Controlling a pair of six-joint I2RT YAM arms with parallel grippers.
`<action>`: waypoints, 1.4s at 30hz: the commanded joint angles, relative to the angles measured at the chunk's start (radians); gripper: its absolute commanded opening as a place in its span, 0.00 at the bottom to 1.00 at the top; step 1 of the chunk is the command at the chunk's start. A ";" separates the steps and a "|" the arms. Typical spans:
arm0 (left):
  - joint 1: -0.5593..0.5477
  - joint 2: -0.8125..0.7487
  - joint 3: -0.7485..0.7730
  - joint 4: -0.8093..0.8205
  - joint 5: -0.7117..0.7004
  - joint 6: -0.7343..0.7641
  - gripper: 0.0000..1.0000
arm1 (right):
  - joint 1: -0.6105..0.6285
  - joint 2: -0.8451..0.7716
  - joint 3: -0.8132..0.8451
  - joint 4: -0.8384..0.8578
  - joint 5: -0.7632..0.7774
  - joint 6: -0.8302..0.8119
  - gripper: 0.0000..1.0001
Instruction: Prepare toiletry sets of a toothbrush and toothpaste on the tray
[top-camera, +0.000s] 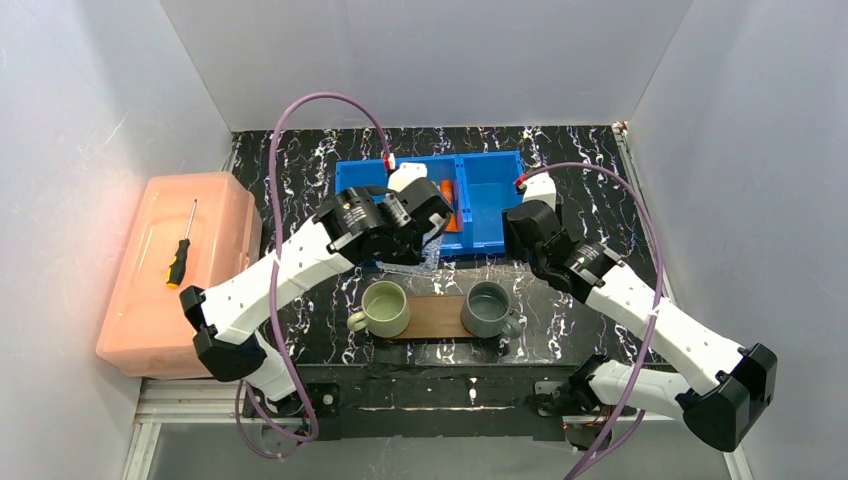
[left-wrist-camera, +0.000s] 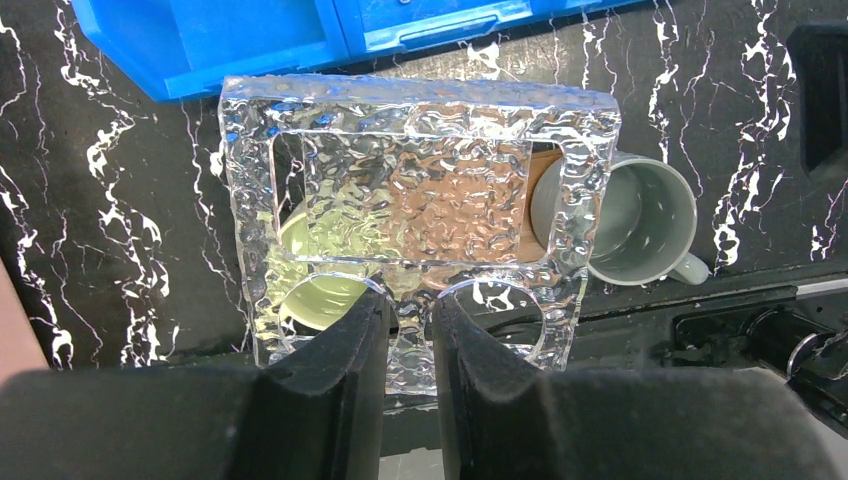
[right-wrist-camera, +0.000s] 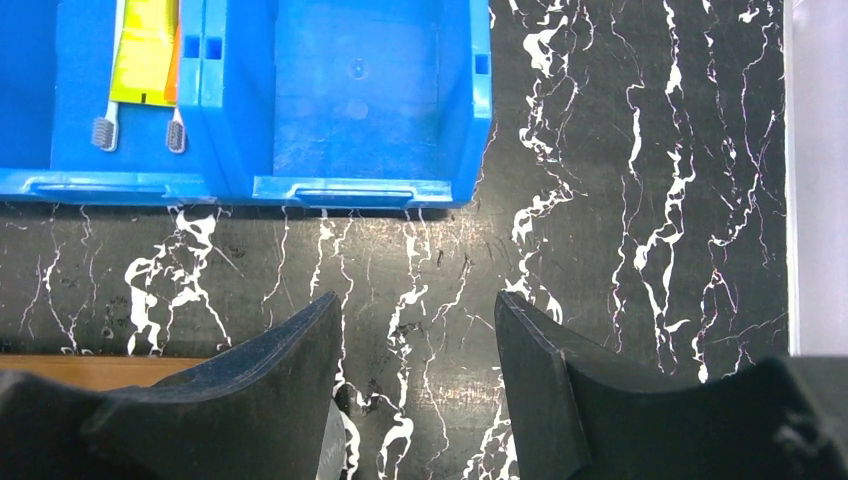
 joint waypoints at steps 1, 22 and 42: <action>-0.065 0.036 0.065 -0.059 -0.114 -0.114 0.00 | -0.033 -0.012 -0.016 0.061 -0.025 0.011 0.66; -0.224 0.180 0.113 -0.321 -0.214 -0.545 0.00 | -0.081 -0.030 -0.093 0.087 -0.101 0.021 0.66; -0.278 0.142 0.008 -0.236 -0.125 -0.548 0.00 | -0.086 -0.021 -0.118 0.099 -0.117 0.029 0.66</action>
